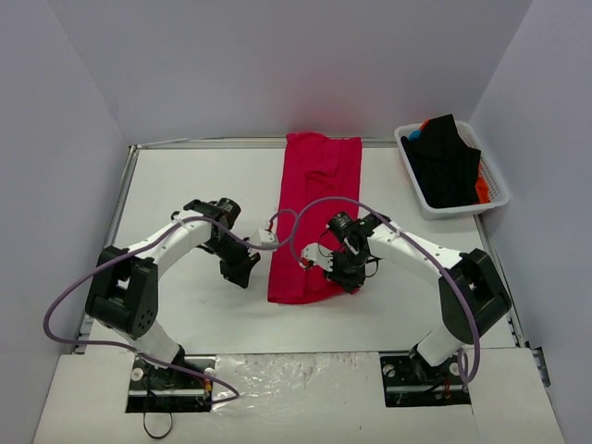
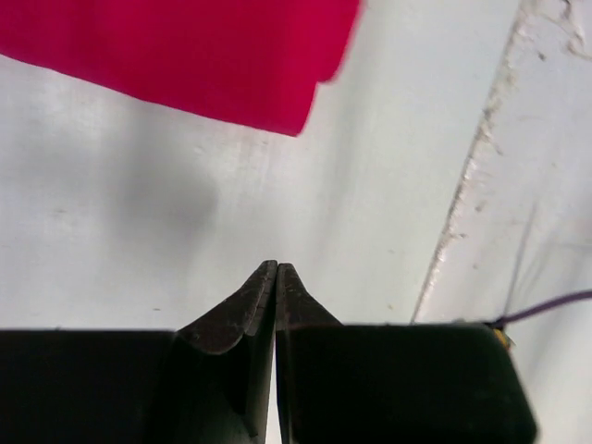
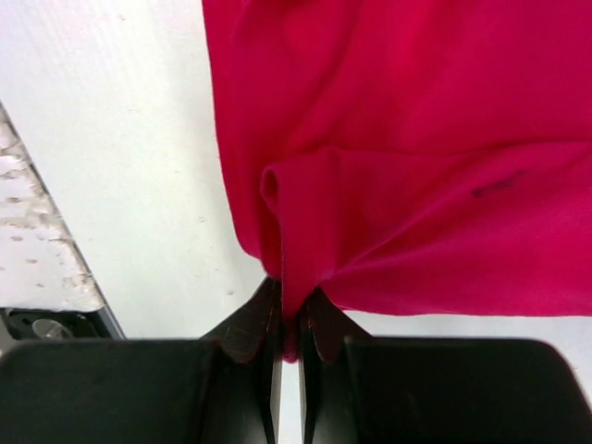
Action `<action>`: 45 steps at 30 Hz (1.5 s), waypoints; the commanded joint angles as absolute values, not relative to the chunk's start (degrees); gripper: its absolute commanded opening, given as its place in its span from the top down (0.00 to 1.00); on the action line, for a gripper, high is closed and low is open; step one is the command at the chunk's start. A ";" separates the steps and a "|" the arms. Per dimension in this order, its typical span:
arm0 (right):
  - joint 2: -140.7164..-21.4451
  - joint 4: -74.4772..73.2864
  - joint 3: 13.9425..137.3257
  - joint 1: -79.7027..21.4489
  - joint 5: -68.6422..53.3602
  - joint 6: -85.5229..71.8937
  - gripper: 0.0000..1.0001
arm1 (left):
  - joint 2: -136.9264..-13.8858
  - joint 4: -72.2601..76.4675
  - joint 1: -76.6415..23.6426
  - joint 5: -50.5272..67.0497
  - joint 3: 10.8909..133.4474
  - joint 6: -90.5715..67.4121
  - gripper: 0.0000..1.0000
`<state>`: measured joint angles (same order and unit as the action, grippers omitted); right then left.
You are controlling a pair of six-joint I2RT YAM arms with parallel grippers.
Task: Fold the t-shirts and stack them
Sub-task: Grab the bottom of the folded rectangular tshirt with both arms
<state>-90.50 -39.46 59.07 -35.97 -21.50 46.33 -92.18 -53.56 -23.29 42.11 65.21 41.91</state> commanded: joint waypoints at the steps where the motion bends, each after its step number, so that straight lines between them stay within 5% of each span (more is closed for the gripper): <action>1: -89.30 -47.19 61.61 -35.51 -24.17 44.91 1.00 | -92.02 -64.24 -25.66 45.53 66.18 50.88 0.98; 13: -95.62 -51.07 64.16 -35.33 -23.55 46.05 1.00 | -87.72 -57.06 -30.32 46.06 62.93 46.15 0.98; 19: -99.75 -50.80 64.69 -34.54 -24.69 46.32 1.00 | -80.87 -41.07 -36.99 32.82 57.14 35.62 0.97; 28: -104.41 -50.54 65.39 -33.75 -25.14 45.70 1.00 | -79.10 -29.71 -44.11 20.75 52.30 33.49 0.84; 45: -107.58 -50.71 65.48 -27.60 -29.88 48.16 1.00 | -76.64 -28.66 -47.90 28.99 52.38 29.01 0.84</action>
